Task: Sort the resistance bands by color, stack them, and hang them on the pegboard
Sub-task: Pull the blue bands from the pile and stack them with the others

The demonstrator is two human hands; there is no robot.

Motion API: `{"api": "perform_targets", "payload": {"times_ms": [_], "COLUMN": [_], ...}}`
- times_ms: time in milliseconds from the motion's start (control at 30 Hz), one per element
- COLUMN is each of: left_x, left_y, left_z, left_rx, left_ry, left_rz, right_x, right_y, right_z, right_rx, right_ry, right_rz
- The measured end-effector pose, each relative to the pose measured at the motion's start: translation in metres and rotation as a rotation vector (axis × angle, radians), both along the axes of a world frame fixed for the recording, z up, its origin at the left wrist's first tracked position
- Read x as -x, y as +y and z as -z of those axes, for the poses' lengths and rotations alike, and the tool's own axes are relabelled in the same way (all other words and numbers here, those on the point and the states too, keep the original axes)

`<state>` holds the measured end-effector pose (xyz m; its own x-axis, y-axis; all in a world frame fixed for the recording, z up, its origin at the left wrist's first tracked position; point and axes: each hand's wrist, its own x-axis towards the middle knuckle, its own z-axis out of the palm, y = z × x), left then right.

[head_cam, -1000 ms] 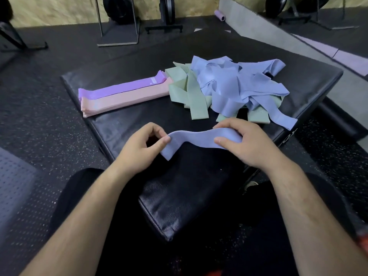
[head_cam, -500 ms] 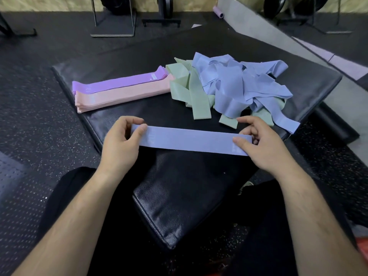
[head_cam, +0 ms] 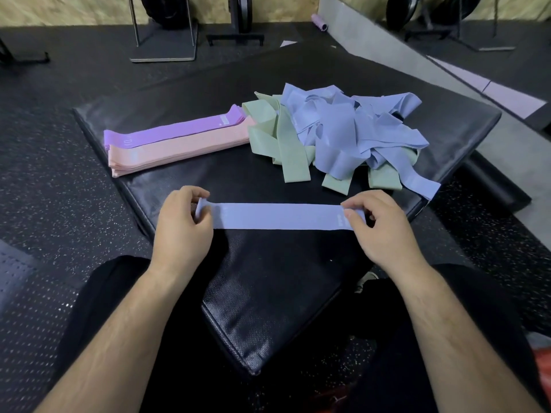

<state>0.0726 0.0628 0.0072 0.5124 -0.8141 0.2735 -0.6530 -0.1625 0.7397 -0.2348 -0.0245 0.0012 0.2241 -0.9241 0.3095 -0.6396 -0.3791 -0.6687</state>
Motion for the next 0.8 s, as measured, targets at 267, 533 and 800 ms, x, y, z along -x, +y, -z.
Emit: {"api": "perform_targets", "payload": {"times_ms": [267, 533, 800], "left_x": [0.011, 0.051, 0.12], "left_y": [0.0, -0.012, -0.063], "left_z": [0.001, -0.002, -0.007], "left_rx": [-0.116, -0.012, 0.094], "left_ry": [-0.394, -0.492, -0.464], "left_rz": [-0.028, 0.136, 0.337], "right_x": [-0.002, -0.006, -0.015], "right_y": [0.005, -0.003, -0.035], "right_z": [-0.001, -0.003, -0.009], "right_rx": [0.035, 0.104, 0.121], "right_ry": [0.095, 0.075, 0.033], "right_rz": [0.057, 0.063, 0.008]}}
